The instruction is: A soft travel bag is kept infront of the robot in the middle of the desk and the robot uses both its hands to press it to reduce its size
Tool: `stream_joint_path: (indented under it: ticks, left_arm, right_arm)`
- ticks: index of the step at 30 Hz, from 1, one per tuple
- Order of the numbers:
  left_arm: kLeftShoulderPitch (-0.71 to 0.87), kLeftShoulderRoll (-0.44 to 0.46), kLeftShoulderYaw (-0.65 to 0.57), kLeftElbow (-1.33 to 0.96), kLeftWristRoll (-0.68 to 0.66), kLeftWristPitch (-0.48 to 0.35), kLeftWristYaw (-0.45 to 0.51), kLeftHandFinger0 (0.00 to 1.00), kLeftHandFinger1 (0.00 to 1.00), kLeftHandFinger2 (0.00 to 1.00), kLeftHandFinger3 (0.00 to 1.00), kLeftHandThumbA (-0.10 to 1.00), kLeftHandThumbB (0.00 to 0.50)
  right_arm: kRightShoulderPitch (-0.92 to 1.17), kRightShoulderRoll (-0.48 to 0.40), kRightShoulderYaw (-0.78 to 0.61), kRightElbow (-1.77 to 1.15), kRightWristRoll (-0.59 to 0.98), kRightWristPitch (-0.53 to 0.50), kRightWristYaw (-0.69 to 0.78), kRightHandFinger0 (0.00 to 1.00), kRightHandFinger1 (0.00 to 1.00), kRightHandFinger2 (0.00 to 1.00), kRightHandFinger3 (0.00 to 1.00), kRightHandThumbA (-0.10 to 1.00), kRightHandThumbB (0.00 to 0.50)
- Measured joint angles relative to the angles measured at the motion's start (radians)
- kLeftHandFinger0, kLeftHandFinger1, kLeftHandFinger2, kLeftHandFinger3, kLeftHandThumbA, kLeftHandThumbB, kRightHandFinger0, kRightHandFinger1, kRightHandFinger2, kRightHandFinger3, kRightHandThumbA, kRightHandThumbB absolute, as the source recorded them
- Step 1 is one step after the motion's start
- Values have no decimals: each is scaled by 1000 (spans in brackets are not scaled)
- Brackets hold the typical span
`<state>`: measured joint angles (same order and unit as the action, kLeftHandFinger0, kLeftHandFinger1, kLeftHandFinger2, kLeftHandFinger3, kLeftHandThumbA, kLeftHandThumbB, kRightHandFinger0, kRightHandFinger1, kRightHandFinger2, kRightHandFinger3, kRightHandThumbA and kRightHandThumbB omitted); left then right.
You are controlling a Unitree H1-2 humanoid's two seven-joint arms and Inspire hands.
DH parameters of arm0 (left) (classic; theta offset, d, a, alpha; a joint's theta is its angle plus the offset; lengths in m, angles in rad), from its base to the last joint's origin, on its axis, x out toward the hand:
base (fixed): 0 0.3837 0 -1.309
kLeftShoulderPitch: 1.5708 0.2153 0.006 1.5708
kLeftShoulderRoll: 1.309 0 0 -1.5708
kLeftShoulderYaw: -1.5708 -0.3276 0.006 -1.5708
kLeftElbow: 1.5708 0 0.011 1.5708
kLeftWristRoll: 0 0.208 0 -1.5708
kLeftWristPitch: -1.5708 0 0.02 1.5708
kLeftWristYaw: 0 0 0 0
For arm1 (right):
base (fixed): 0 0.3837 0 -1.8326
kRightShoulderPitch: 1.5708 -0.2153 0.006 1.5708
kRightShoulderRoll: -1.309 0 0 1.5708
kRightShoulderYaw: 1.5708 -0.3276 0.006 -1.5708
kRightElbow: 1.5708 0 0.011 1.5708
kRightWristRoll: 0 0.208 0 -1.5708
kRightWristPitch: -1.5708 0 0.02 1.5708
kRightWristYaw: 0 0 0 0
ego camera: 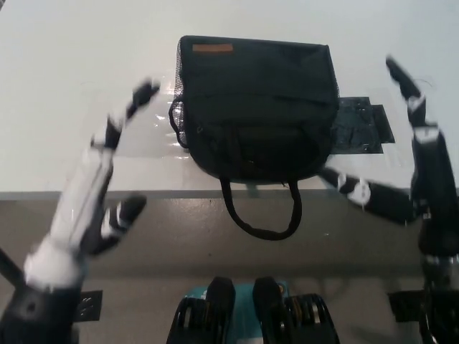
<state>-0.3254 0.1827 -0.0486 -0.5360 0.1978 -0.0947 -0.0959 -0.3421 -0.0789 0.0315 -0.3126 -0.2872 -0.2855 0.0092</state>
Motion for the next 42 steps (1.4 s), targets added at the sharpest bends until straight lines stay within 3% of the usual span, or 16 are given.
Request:
stream_joint_path:
  ticks: [1,2,4,8,12,15,22,23,25,28,31,32,33,34,37,42]
  left_arm:
    - [-42,-1,0,2,-8,17,-2,1000,1000,1000,1000,1000,408]
    - [-55,-2,1,3,-13,26,-4,1000,1000,1000,1000,1000,369]
    - [-146,-20,6,21,-50,76,-6,1000,1000,1000,1000,1000,378]
    - [-232,-72,21,46,-103,145,-6,1000,1000,1000,1000,1000,347]
    - [-356,-123,55,165,-151,221,-5,1000,1000,1000,1000,1000,353]
    - [-462,-143,76,284,-173,253,-1,1000,1000,1000,1000,1000,326]
    - [-629,-130,41,540,-119,283,20,1000,1000,1000,1000,1000,378]
    - [-645,-115,25,582,-97,282,24,1000,1000,1000,1000,1000,341]
    - [-682,-68,-13,679,-57,280,26,1000,1000,1000,1000,1000,305]
    - [-720,-1,-72,790,5,279,31,1000,1000,1000,1000,1000,71]
    - [-742,50,-144,864,67,279,33,1000,1000,1000,1000,1000,2]
    - [-745,58,-161,878,82,280,33,1000,1000,1000,1000,1000,0]
    - [-752,68,-190,908,106,280,33,1000,1000,1000,1000,1000,43]
    - [-758,78,-221,936,126,281,34,1000,1000,1000,1000,1000,54]
    - [-770,90,-306,1010,190,284,33,1000,1000,1000,1000,1000,62]
    - [-787,94,-435,1117,287,286,33,1000,1000,1000,1000,1000,98]
  right_arm:
    - [-25,7,1,-3,1,17,2,1000,1000,1000,1000,1000,359]
    - [-35,9,1,-3,3,24,2,1000,1000,1000,1000,1000,360]
    - [-84,29,1,-2,42,65,7,1000,1000,1000,1000,1000,362]
    - [-147,77,-7,7,107,122,7,1000,1000,1000,1000,1000,339]
    - [-265,131,-37,76,190,197,6,1000,1000,1000,1000,1000,314]
    - [-374,143,-63,166,232,234,6,1000,1000,1000,1000,1000,303]
    - [-557,113,-56,420,215,256,-8,1000,1000,1000,1000,1000,315]
    - [-578,95,-43,468,199,256,-11,1000,1000,1000,1000,1000,346]
    - [-619,51,-14,566,160,258,-16,1000,1000,1000,1000,1000,337]
    - [-670,-13,31,691,103,258,-28,1000,1000,1000,1000,1000,237]
    - [-705,-58,77,797,51,258,-45,1000,1000,1000,1000,1000,268]
    - [-711,-66,89,822,38,258,-50,1000,1000,1000,1000,1000,270]
    - [-718,-76,106,855,23,258,-57,1000,1000,1000,1000,1000,265]
    - [-724,-83,125,890,6,259,-62,1000,1000,1000,1000,1000,243]
    - [-733,-98,181,971,-39,265,-72,1000,1000,1000,1000,1000,238]
    - [-741,-114,254,1077,-102,270,-88,1000,1000,1000,1000,1000,284]
